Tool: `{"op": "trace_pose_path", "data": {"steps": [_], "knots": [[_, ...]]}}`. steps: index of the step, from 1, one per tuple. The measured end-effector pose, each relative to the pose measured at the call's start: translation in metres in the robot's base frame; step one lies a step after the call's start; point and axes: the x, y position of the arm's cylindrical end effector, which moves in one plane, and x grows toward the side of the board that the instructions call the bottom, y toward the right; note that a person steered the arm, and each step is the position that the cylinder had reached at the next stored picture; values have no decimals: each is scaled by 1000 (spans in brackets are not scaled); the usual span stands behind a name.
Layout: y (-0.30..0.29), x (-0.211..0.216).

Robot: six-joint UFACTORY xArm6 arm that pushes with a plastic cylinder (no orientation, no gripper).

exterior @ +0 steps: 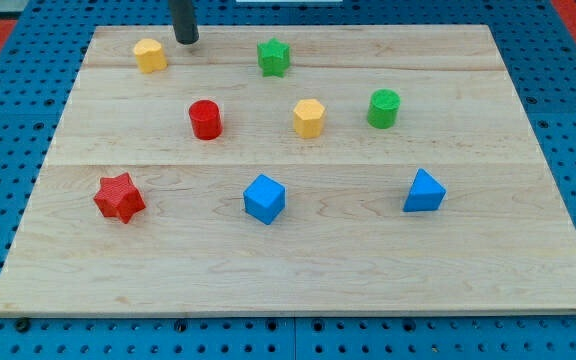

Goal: Slide the green star closer to the yellow hexagon

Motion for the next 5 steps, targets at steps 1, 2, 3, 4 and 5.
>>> {"op": "trace_pose_path", "data": {"steps": [1,2,3,4,5], "knots": [[0,-7],[0,-7],[6,-4],[64,47],[81,62]]}}
